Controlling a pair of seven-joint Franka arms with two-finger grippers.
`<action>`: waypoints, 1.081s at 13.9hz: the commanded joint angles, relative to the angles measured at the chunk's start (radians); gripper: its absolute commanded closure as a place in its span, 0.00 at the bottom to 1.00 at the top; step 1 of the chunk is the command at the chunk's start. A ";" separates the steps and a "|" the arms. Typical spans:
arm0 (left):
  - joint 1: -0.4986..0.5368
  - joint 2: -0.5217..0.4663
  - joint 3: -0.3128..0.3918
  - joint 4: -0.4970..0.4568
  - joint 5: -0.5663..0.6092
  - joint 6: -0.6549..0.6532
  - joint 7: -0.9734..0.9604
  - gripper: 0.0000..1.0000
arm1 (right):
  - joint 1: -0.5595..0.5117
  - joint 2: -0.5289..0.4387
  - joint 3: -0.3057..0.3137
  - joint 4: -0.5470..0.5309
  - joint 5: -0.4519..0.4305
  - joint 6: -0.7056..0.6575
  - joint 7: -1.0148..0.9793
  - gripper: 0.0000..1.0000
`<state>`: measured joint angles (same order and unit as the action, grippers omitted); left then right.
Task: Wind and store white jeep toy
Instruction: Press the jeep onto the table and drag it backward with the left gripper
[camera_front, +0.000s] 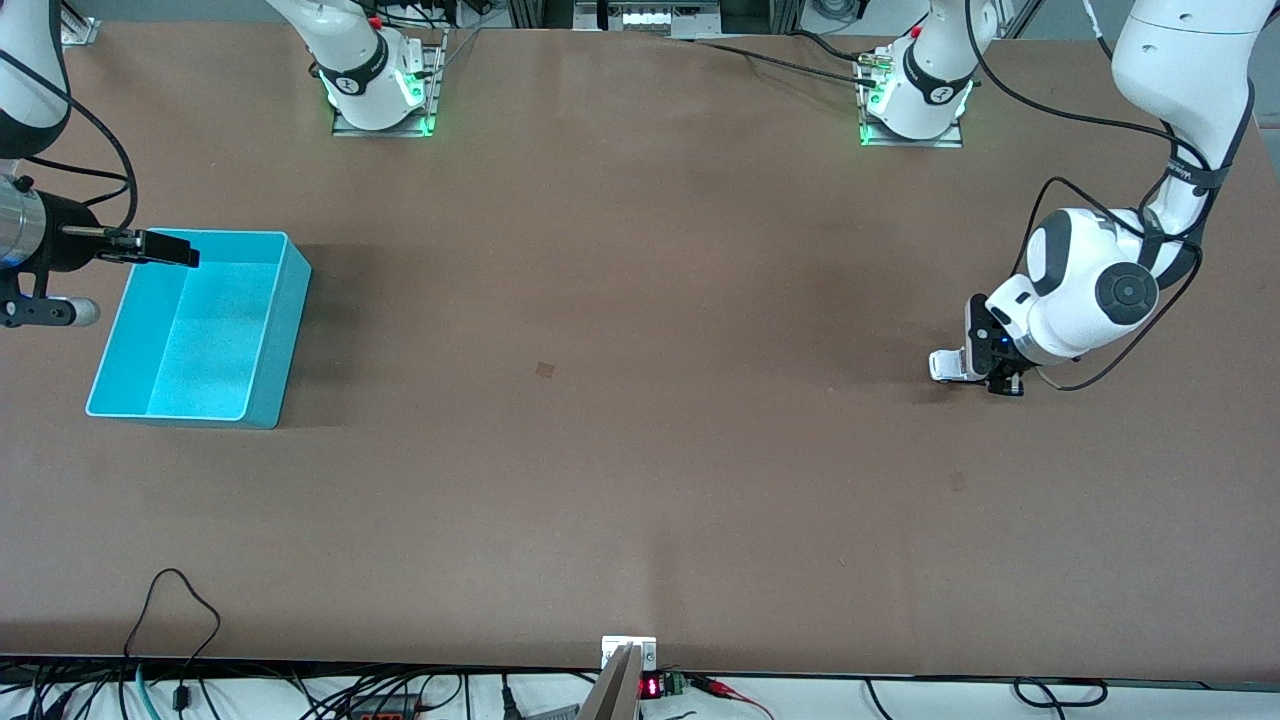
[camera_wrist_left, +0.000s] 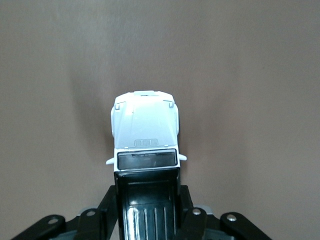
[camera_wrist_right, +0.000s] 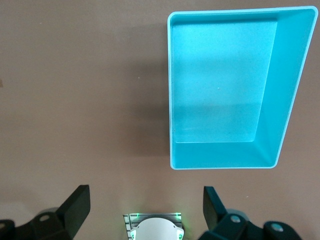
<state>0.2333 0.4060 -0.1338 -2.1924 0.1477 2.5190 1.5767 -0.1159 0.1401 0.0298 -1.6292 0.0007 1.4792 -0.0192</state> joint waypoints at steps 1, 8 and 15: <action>0.020 0.014 -0.007 0.000 0.027 0.029 -0.050 0.90 | -0.007 -0.004 0.005 0.006 -0.002 -0.014 -0.002 0.00; 0.020 0.016 -0.007 0.002 0.088 0.029 -0.056 0.91 | -0.007 -0.004 0.005 0.006 -0.002 -0.014 -0.002 0.00; 0.037 0.051 -0.007 0.002 0.092 0.058 -0.063 0.91 | -0.007 -0.004 0.005 0.006 -0.002 -0.014 -0.002 0.00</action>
<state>0.2471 0.4085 -0.1343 -2.1926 0.2015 2.5268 1.5402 -0.1159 0.1400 0.0298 -1.6292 0.0007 1.4791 -0.0192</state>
